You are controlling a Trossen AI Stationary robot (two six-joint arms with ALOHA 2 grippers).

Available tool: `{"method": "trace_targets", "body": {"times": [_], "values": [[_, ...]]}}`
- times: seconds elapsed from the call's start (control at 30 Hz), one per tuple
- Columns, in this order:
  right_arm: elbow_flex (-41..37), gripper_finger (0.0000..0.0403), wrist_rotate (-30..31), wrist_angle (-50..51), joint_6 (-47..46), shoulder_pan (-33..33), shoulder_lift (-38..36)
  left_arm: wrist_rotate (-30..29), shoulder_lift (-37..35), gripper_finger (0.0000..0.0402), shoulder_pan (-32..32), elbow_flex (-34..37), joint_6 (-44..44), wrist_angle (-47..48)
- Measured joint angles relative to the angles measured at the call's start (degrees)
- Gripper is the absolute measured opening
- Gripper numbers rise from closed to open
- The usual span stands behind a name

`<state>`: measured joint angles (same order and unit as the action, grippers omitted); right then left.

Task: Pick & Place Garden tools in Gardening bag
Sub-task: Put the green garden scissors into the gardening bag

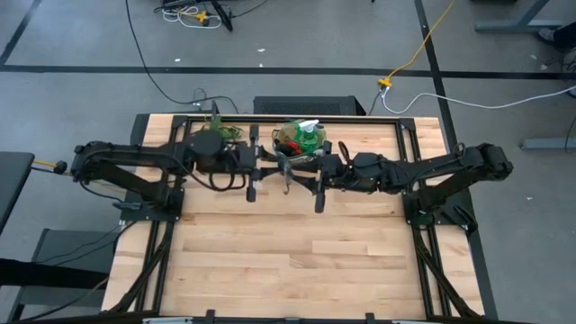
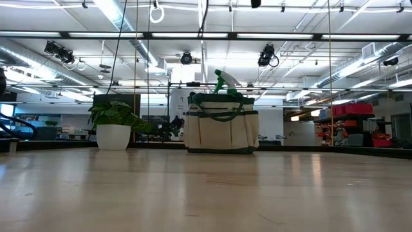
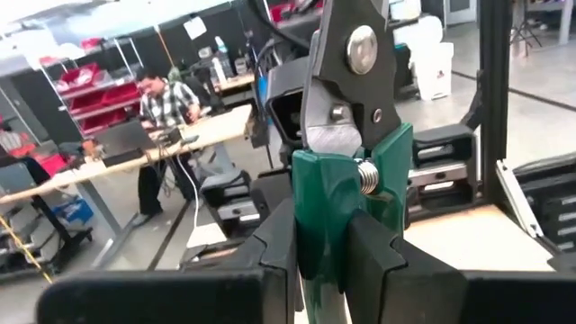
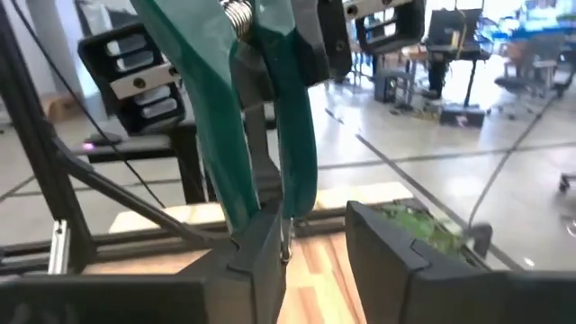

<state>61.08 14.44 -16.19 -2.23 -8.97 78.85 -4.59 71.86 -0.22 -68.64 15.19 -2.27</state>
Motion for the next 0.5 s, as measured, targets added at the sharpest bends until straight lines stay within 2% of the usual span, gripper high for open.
{"method": "trace_targets", "body": {"times": [0.17, 0.37, 0.5], "values": [[0.00, 0.0115, 1.67, 4.17, -1.77, 0.00, -0.13, 2.99, 0.12, 0.0059, 4.64, 0.04, -1.10, 1.44], [-0.07, 0.0100, -4.41, 9.52, -3.30, -0.59, 0.10, -0.82, 0.17, 0.0059, 10.46, 0.04, -0.96, 2.66], [-0.07, 0.0095, -6.48, 9.99, -3.35, -1.65, 0.07, 3.95, 0.78, 0.0059, 13.85, -0.02, -2.68, 2.51]]}}
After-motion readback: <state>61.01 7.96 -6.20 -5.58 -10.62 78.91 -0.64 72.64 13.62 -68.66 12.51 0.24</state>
